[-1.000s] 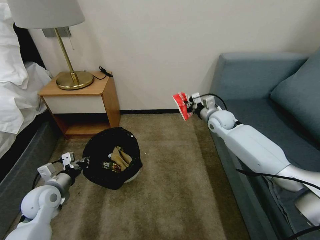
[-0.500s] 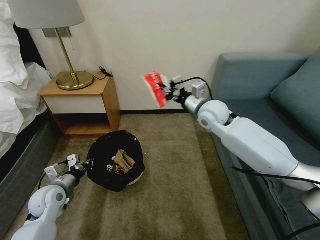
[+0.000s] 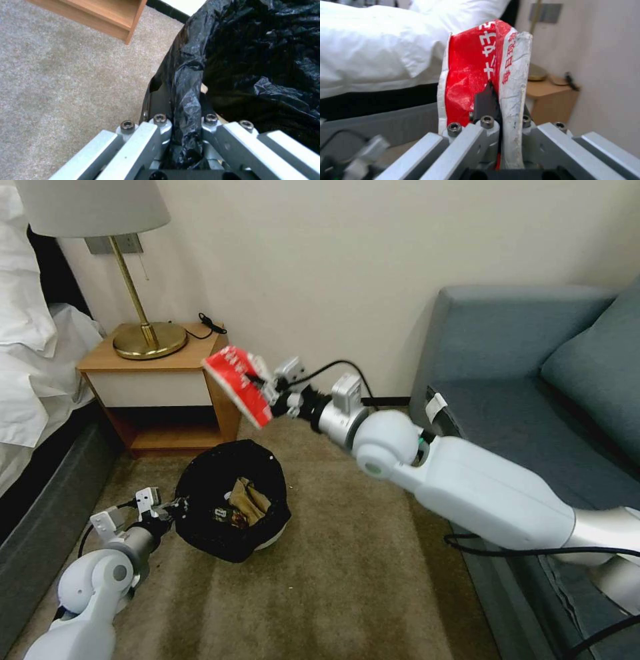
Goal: Pick up the trash bin, then pick up the garbage on the floor and place it into the trash bin.
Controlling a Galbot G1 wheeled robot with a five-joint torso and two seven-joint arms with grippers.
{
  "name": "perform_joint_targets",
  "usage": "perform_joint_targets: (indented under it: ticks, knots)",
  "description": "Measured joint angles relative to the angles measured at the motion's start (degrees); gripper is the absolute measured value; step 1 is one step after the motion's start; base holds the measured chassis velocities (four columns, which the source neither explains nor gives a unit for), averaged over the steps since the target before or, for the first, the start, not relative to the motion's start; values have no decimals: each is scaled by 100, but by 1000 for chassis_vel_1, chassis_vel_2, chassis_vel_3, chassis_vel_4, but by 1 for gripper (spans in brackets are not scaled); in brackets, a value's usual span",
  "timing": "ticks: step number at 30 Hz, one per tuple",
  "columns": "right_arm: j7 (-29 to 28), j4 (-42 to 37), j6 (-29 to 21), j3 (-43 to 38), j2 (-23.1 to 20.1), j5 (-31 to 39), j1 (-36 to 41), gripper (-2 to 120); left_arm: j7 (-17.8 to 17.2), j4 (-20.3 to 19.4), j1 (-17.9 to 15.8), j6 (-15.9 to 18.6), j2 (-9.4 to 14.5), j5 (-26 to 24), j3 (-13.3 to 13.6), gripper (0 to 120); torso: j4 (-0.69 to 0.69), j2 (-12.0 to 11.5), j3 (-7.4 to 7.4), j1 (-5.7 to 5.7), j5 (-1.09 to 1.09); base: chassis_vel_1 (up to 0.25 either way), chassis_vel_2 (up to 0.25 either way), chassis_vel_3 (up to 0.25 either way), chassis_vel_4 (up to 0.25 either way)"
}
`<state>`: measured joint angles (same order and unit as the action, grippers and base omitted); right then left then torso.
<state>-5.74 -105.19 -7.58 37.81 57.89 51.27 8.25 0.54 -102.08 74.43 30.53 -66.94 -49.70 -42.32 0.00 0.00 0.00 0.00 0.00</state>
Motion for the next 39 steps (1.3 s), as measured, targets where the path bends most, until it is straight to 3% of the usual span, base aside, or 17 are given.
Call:
perform_joint_targets:
  ticks: [12, 19, 39]
  knots:
    - [96, -158, 203, 544, 288, -155, 300, 0, -1, 5, 5, 0, -48, -1, -3, 4, 0, 0, 0, 0, 0, 0, 0, 0, 0]
    - [163, 123, 299, 751, 651, -417, 533, 0, -5, -62, 28, 10, -56, -15, 16, 4, 1, 0, 0, 0, -1, 0, 0, 0, 0]
    - [420, 993, 603, 785, 850, -1130, 1132, 0, -12, -260, 100, 101, -3, -231, 0, 4, 0, 0, 0, 0, 0, 0, 0, 0, 0]
